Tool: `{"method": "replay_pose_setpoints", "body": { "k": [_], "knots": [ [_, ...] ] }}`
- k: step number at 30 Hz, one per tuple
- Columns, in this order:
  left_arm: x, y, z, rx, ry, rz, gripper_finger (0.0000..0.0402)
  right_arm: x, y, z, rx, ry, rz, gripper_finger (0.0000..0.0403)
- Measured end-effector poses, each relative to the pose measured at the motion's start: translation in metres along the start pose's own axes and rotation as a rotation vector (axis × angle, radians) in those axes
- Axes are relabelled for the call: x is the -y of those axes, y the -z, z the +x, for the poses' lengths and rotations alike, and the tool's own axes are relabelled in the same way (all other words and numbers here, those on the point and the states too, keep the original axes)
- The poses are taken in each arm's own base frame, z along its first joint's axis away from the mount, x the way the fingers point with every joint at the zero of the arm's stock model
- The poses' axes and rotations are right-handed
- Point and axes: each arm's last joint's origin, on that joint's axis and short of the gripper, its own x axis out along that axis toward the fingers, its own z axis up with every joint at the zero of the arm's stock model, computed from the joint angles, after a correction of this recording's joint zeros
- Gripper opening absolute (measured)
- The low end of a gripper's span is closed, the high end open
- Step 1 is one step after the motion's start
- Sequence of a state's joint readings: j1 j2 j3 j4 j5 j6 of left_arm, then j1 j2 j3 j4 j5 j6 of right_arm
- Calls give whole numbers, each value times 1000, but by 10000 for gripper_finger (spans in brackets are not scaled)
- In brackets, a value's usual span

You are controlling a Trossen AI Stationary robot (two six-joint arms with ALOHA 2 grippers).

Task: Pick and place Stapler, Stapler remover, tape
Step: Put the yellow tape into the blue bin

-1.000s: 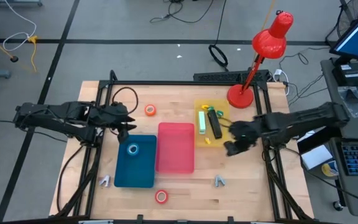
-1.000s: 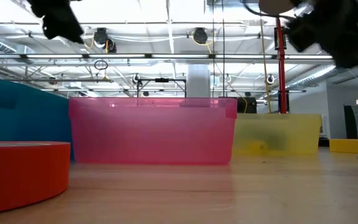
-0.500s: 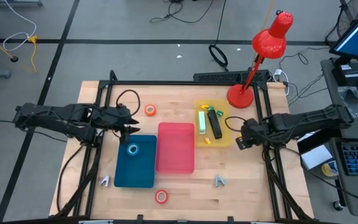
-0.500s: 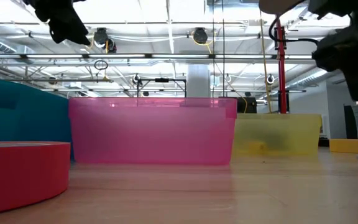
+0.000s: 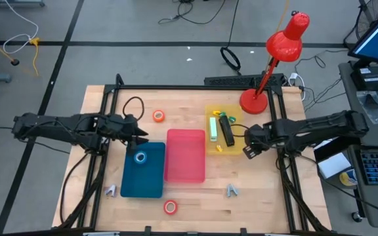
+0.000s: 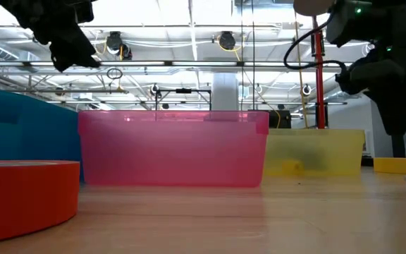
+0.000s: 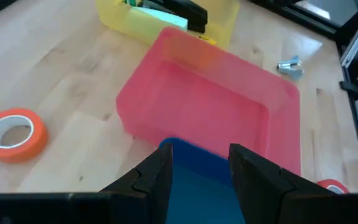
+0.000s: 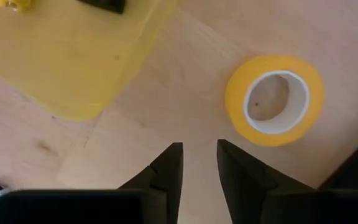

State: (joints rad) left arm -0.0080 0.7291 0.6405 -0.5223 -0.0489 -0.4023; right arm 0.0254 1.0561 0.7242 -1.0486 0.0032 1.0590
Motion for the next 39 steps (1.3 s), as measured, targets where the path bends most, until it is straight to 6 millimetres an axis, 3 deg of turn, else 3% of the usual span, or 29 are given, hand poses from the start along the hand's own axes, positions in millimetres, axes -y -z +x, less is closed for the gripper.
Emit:
{"method": "replay_pose_setpoints", "body": {
  "k": [11,29,33,39],
  "knots": [
    [-3,1,-19,78,27,18,159,4,-10,3,16,37,-24,88],
    [-4,4,-19,56,19,24,159,12,-15,3,-28,49,-18,90],
    [-4,4,-19,56,19,26,159,13,-15,3,-37,62,-24,115],
    [-4,4,-19,56,19,34,159,13,-15,3,-30,67,-33,183]
  ]
}}
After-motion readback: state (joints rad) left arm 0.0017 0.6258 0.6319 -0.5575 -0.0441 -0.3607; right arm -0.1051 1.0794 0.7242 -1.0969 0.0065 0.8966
